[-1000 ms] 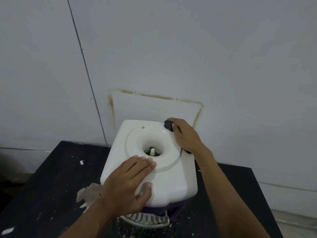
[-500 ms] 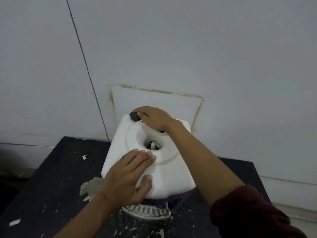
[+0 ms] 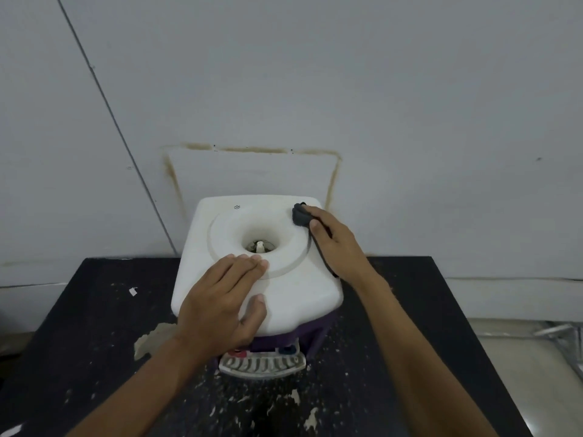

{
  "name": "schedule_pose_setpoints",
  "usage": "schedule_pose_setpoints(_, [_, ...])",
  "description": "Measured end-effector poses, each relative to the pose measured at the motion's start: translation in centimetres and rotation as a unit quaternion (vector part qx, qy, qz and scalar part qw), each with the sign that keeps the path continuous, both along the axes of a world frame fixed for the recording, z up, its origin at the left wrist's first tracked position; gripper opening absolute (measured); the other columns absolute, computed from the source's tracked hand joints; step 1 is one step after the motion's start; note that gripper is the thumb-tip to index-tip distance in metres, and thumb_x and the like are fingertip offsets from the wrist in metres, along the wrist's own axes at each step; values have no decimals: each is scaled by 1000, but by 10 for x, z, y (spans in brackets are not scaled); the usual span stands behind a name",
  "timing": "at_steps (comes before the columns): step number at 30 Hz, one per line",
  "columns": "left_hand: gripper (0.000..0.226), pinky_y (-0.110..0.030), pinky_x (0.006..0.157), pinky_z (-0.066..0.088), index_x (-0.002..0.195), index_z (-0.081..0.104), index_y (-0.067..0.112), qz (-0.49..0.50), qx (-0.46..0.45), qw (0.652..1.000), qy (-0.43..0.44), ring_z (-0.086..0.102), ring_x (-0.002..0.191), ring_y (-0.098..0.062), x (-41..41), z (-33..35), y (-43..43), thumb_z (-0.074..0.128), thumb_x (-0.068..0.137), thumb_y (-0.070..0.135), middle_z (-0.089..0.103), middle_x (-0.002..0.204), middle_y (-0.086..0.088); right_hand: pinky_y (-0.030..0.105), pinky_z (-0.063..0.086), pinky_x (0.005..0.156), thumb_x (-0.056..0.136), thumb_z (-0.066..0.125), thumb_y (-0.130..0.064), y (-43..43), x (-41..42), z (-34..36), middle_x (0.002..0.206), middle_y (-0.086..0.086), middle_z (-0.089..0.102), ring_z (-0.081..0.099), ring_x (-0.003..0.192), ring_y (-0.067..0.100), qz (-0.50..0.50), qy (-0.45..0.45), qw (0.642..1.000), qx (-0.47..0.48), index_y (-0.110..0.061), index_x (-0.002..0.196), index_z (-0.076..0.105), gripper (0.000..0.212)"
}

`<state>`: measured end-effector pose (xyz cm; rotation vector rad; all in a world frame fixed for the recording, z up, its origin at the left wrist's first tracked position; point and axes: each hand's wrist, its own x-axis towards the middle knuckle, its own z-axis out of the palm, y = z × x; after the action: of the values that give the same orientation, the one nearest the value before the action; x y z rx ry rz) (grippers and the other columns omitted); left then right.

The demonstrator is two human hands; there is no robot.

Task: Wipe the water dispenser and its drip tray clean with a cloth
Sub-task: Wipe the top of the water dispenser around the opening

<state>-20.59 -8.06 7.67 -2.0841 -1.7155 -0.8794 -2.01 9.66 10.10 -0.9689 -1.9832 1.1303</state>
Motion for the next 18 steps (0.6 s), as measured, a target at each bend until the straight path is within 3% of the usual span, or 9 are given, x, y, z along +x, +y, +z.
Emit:
schedule_pose_setpoints(5, [46,-40,109,46,127,68,4,-7,-8,1000,-20,62,117,-25,1,1,-1,58,87,25,67,128,-8,26,36,115,103,52,-15,-63,20,-10,139,-16,56,46,132,-3,-50,44,997,25,-24,135,60,34])
schedule_pose_setpoints(9, [45,-38,110,44,127,67,5,-31,-31,998,-42,59,118,-24,-1,6,-3,56,89,26,66,129,-7,41,29,120,99,56,-16,-113,10,-29,141,-12,57,43,138,4,-125,9,978,165,-23,132,63,35])
schedule_pose_setpoints(11, [38,-30,109,42,121,68,9,-53,-49,994,-85,57,117,-19,-5,10,-4,52,91,26,65,126,-2,45,24,121,99,55,-14,-139,-11,-37,142,-10,56,40,141,9,-155,-19,964,215,-21,133,62,35])
schedule_pose_setpoints(13, [22,-20,100,42,108,66,14,-75,-63,977,-188,57,110,-11,-10,16,-5,52,92,20,65,116,5,45,22,122,101,52,-14,-162,-30,-43,143,-9,54,37,144,13,-152,-21,957,245,-19,134,61,35])
schedule_pose_setpoints(15, [11,-15,91,42,99,63,17,-81,-60,957,-270,57,102,-5,-23,25,-8,54,93,14,63,104,9,47,26,120,102,51,-11,-173,-39,-43,143,-6,56,39,143,16,-147,8,957,248,-16,134,61,35])
schedule_pose_setpoints(18, [10,-14,86,40,96,63,15,-19,-36,958,-284,53,93,-6,-55,32,-13,56,95,8,59,98,9,52,38,112,101,50,-6,-168,-33,-34,137,-2,60,47,137,20,-233,87,952,179,-11,132,62,33])
